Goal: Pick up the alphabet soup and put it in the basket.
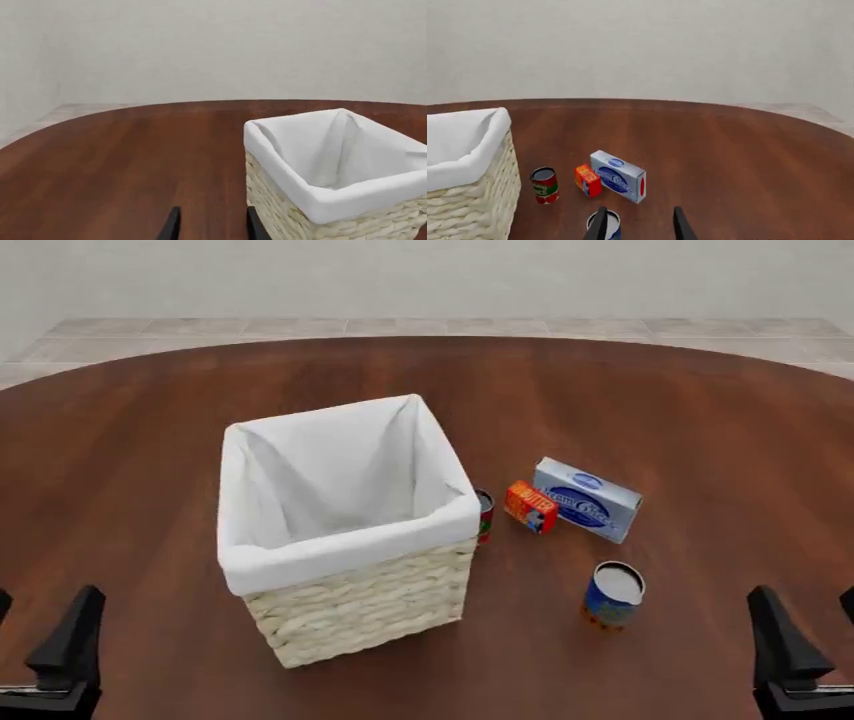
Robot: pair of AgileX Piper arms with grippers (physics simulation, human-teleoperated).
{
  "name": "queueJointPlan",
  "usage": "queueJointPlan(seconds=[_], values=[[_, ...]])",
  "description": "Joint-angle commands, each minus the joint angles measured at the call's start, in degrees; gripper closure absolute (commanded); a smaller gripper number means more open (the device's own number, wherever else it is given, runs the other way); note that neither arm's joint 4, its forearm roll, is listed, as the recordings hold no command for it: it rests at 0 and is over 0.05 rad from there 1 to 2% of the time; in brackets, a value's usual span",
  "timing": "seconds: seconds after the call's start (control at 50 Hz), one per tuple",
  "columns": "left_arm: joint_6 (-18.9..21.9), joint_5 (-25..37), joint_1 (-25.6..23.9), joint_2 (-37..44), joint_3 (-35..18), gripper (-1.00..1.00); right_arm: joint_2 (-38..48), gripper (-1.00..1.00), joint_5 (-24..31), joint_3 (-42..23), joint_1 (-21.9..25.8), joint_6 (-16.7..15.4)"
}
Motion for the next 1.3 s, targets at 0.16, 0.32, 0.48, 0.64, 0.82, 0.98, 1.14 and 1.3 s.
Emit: queueJointPlan(seconds=[0.16,0.32,0.48,0.64,0.82,0.98,1.14,1.3], values=[[0.59,-0.38,0.03,-0.02,-0.15,-1.00,-0.09,-1.00,-0.43,0.27,0.02,0.23],[0.66,-0.70,0.33,-0.05,-0.14,-1.00,-0.14,-1.00,0.08,-0.28,0.72,0.94],[0.59,-0.90,0.51,-0.06,-0.13,-1.00,-0.12,-1.00,0.71,-2.11,1.11,2.28],[0.55,-0.87,0.71,-0.06,-0.13,-1.00,-0.17,-1.00,0.84,-4.40,1.61,1.42],[0.40,-0.84,0.84,-0.06,-0.14,-1.00,-0.18,-1.00,0.35,-4.53,2.23,-1.68],[0.33,-0.82,0.94,-0.06,-0.14,-1.00,-0.18,-1.00,-2.05,0.52,2.89,-8.14],[0.32,-0.81,1.00,-0.06,-0.14,-1.00,4.69,-1.00,7.79,-8.89,3.80,-8.26],[0.26,-0.73,1.09,-0.05,-0.14,-1.00,15.00,-1.00,0.77,-8.82,4.25,-7.37]])
